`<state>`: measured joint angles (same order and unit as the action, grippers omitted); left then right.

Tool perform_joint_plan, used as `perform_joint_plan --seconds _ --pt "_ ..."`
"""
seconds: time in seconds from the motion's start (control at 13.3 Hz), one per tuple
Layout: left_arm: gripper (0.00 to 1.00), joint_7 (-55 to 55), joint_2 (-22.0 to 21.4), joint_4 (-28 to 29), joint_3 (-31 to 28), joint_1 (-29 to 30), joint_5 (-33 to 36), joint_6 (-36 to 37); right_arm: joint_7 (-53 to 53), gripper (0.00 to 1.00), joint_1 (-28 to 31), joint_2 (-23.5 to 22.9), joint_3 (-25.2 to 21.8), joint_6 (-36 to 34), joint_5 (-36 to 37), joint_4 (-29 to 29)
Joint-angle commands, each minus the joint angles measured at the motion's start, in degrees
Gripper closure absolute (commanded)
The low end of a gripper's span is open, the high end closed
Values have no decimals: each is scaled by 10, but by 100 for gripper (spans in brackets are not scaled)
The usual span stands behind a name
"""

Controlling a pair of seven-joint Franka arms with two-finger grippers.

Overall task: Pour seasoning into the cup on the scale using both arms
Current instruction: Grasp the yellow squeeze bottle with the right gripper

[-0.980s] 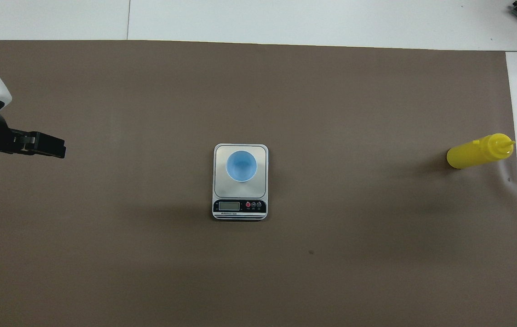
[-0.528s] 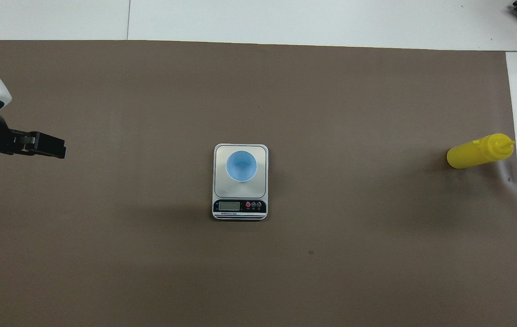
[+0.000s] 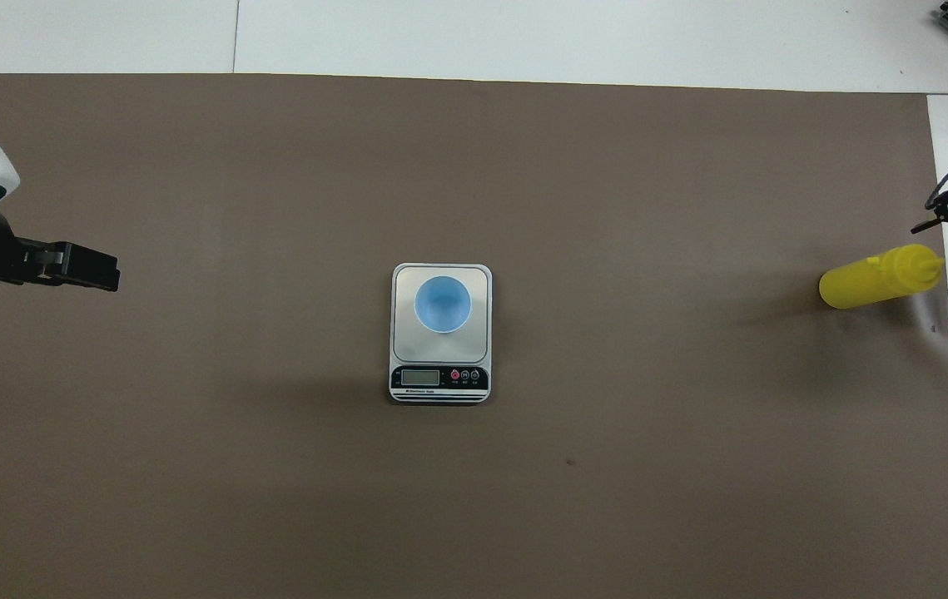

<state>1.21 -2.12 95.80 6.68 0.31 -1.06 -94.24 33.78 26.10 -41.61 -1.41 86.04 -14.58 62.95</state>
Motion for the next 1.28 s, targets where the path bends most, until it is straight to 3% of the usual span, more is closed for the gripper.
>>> perform_joint_plan --seconds 0.0,0.38,1.21 --pt "0 -4 -17 16 3 6 -7 3 27 0 16 15 5 4 -40 49" --pt "0 -4 -17 17 3 7 -7 3 37 0 18 49 5 11 -82 133" --pt "0 -4 -17 16 3 7 -7 3 91 0 15 76 5 83 -155 205"
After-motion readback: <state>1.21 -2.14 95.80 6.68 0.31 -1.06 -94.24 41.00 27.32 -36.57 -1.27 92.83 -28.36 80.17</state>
